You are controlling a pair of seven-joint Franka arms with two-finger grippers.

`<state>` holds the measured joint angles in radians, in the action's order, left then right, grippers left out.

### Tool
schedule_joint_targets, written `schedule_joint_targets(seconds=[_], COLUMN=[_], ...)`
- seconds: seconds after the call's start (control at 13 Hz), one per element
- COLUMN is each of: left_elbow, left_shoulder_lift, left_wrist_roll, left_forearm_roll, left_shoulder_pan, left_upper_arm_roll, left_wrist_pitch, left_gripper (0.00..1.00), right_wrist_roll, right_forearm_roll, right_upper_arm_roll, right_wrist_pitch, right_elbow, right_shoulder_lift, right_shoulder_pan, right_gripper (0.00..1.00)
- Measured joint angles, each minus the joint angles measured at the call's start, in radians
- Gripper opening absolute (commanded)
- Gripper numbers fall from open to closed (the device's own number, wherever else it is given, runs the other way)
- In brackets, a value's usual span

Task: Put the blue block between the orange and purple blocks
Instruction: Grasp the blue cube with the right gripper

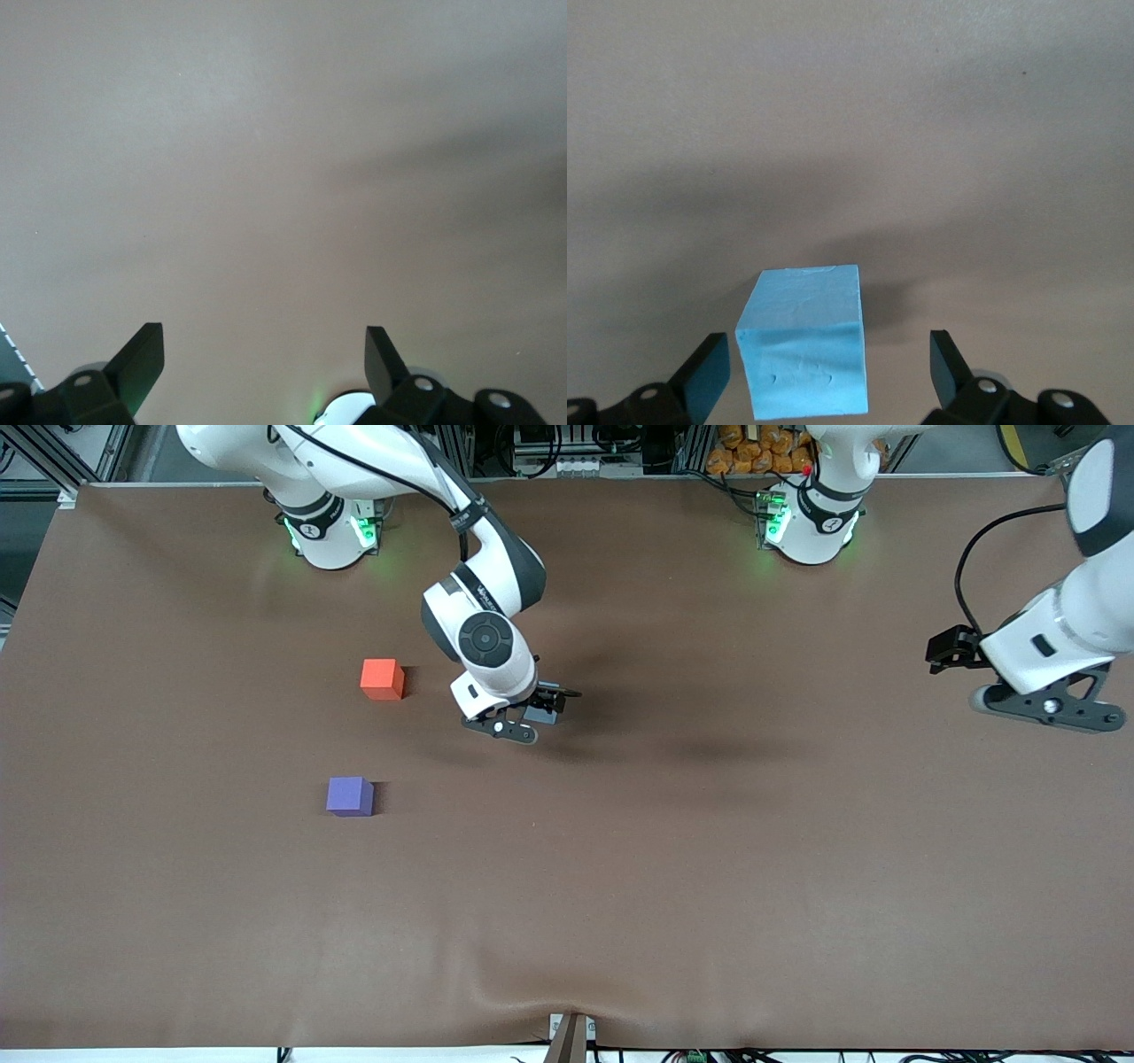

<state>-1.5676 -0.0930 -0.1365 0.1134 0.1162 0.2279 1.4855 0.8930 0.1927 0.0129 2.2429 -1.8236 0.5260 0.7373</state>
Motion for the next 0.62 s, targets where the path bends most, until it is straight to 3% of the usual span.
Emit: schedule_joint_targets(seconds=[0.38,0.46,0.54,0.62], left_elbow=[0.023,0.024,0.025,0.027], left_shoulder_lift=[0.004,0.008,0.012,0.018], left_wrist_roll=[0.027,0.027,0.03,0.045], left_forearm_roll=[-0.002,-0.002,-0.003,-0.005], left_shoulder_pan=[0.006,0.007,-0.006,-0.052], left_upper_arm_roll=[-0.001,-0.003,-0.018,-0.065], left_wrist_pitch=[-0.004,-0.004,-0.004,-0.004], left_gripper=[1.0,1.0,1.0,1.0], right_wrist_roll=[0.029,0.041,0.045,0.047], right_forearm_roll=[-0.001,-0.002,-0.005,-0.014], right_upper_arm_roll=[0.0,0.0,0.0,0.0], right_wrist_pitch=[0.057,0.074,0.085,0.091], right_elbow=[0.0,0.0,0.0,0.001], right_shoulder_lift=[0.039,0.049,0.057,0.063], right_shoulder_pan=[0.025,0.034,0.04,0.044], right_gripper=[0.98,0.55,0.06,0.0])
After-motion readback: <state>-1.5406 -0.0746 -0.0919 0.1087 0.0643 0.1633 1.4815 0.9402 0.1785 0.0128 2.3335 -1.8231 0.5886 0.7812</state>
